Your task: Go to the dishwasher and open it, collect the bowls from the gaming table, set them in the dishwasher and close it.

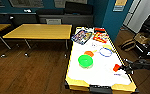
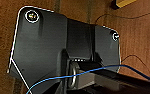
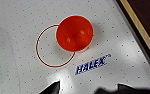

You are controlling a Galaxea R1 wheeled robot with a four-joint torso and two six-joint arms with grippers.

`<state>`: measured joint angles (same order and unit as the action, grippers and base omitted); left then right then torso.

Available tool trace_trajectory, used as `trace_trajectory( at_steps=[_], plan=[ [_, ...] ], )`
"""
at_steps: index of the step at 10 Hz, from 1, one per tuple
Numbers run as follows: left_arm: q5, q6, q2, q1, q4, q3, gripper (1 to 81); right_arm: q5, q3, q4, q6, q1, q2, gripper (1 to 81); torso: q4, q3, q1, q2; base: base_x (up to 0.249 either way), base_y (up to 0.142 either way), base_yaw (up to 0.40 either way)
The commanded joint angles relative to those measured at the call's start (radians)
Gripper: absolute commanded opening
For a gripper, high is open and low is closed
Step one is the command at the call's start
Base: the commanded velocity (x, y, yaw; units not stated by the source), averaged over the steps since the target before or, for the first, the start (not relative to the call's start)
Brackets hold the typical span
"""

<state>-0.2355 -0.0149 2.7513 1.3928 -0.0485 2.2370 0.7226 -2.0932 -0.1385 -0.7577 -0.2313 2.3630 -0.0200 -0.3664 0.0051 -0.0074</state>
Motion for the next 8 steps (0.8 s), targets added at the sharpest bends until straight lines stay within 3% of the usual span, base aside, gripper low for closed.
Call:
trace_trajectory(
  at_steps=[1, 8],
  plan=[
    [0.059, 0.001, -0.010, -0.014, -0.001, -0.010, 81.1, 0.041, -0.063, 0.000, 0.021, 0.175, -0.025, 81.1, 0.000, 0.000, 0.000, 0.000, 0.000, 0.000, 0.000],
    [0.062, 0.003, -0.002, -0.021, -0.002, 0.006, 81.1, 0.043, -0.159, 0.005, 0.054, 0.224, 0.070, 81.1, 0.000, 0.000, 0.000, 0.000, 0.000, 0.000, 0.000]
  ],
)
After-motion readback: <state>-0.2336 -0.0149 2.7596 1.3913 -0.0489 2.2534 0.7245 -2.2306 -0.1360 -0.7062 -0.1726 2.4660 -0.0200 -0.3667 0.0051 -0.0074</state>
